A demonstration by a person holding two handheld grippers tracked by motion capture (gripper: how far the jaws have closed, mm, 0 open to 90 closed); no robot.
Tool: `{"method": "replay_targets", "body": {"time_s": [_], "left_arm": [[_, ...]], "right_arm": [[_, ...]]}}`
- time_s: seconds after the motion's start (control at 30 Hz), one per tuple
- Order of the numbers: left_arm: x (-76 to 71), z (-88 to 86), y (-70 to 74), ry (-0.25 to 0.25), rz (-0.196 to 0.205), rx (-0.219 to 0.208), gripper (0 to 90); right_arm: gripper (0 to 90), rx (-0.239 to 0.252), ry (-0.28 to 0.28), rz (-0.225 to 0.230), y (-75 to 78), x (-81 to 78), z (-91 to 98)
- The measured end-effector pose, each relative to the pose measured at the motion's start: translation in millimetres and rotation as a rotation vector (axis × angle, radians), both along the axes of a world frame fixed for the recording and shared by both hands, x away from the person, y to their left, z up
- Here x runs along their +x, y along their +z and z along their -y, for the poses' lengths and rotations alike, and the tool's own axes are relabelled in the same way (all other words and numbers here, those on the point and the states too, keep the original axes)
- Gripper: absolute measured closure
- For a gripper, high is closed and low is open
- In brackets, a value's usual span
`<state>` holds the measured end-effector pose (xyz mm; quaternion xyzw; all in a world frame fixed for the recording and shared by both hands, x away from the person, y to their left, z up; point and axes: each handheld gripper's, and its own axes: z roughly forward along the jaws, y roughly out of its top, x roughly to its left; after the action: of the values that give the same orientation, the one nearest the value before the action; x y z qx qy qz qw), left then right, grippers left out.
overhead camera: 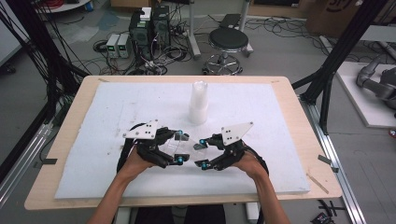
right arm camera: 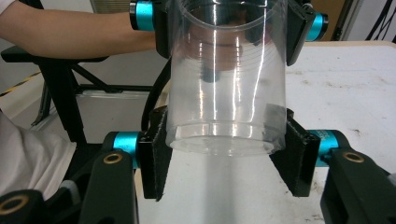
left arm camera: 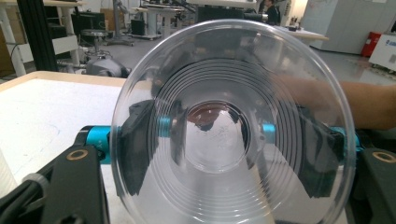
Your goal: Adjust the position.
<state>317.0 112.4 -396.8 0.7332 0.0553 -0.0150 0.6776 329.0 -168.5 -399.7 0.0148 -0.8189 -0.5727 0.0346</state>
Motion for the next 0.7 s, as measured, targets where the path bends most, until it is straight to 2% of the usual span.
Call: {"method": "replay_targets", "body": {"time_s": [0.1,0.13,0.2,0.3,0.57,0.63,0.7], "left_arm": [[-0.1,-0.3,0.2,-0.005,0.001,0.007,30.3],[-0.3,-0.3,0.2,-0.004,-0.003,0.008,30.4],[0.3,-1.0,0.3,0.004,0.001,0.016,30.4],[0.3,-1.3,0.3,0.005,-0.001,0.012,30.3],[-0.5,-4.0,1.2,0.008,0.003,0.028,30.4],[0.1,-6.2,2.0,0.013,0.004,0.048,30.4],[1.8,-8.1,3.6,0.034,0.005,0.087,30.4]], "right_arm": [[42.6,-0.004,-0.003,0.002,-0.4,-0.3,-0.7],[39.8,-0.006,-0.003,-0.004,-0.5,-0.7,-1.1],[25.2,-0.015,-0.009,-0.027,-1.4,-0.7,-3.4],[18.1,-0.039,-0.027,-0.014,-0.3,-2.4,-7.9],[13.9,-0.040,-0.068,-0.025,1.2,-2.8,-8.7],[13.7,-0.042,-0.089,-0.031,0.9,-3.3,-6.7],[13.6,-0.047,-0.104,-0.026,0.5,-4.0,-4.1]]}}
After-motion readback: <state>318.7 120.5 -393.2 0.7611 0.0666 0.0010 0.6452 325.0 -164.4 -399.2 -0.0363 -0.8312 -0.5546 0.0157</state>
